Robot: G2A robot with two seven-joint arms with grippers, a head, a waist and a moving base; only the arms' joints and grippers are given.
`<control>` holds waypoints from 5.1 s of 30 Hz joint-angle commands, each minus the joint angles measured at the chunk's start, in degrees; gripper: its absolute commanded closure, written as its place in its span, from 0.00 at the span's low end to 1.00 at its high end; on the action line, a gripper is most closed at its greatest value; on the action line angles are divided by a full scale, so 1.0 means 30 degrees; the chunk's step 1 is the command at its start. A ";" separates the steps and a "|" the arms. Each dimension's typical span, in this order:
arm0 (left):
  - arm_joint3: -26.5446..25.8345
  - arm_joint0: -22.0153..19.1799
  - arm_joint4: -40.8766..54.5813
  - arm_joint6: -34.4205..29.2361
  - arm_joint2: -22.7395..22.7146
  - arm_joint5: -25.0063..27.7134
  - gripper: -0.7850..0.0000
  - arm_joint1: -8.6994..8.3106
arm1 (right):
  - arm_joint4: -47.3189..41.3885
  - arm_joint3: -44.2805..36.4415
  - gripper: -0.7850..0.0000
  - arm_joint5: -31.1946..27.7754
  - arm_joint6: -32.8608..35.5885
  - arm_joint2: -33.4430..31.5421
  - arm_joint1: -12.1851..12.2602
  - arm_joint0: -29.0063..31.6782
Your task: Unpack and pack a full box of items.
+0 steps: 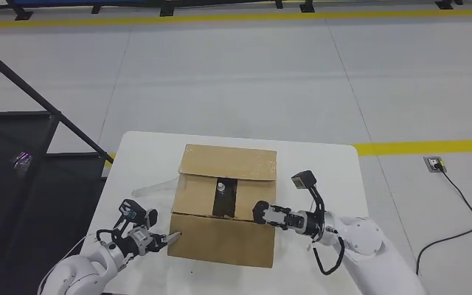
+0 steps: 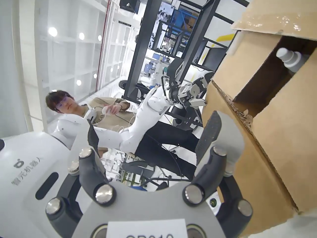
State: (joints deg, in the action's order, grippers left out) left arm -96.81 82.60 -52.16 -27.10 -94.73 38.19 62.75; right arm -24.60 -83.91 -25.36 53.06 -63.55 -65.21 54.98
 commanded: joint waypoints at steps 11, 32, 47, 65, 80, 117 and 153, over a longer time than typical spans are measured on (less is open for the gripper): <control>0.0227 0.0362 -0.0231 0.0841 0.0252 -0.0639 0.00 -0.0101 | -0.0581 0.4899 0.00 0.2049 -0.3946 0.2094 -0.1154 -0.3153; 0.0586 0.0605 0.0131 0.1218 0.0728 -0.0632 0.00 -0.0309 | 0.6421 0.8839 0.00 0.3728 -1.3406 0.4704 -0.3270 -0.8868; 0.0922 0.0620 0.0526 0.1377 0.0597 -0.0743 0.00 -0.0485 | 0.7196 1.5747 0.00 0.4484 -1.5158 0.7134 -0.5841 -1.2317; -0.0249 0.1321 0.1966 0.2863 -0.0970 -0.0322 0.00 -0.0753 | 0.2846 1.1606 0.00 0.2379 -0.4166 0.5053 -0.5533 -1.0830; -0.0613 0.2490 0.2699 0.4574 -0.1969 -0.0256 0.00 -0.0824 | 0.5849 1.0838 0.00 0.6763 -0.6632 0.7002 -0.6420 -1.0323; -0.1463 0.0236 -0.1347 0.4500 0.0851 -0.2385 0.00 -0.0805 | -0.1734 1.4942 0.00 0.1754 -0.1862 0.5494 -0.8865 -1.1919; 0.1035 0.0789 0.1546 0.6476 -0.1168 -0.5003 0.00 -0.0679 | 0.1698 0.8392 0.00 -0.0882 0.0796 0.1673 -0.7512 -0.8028</control>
State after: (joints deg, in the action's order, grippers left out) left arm -94.01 85.03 -47.54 -7.60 -98.09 23.35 60.72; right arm -20.94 -56.12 -28.20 55.80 -57.40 -88.29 29.46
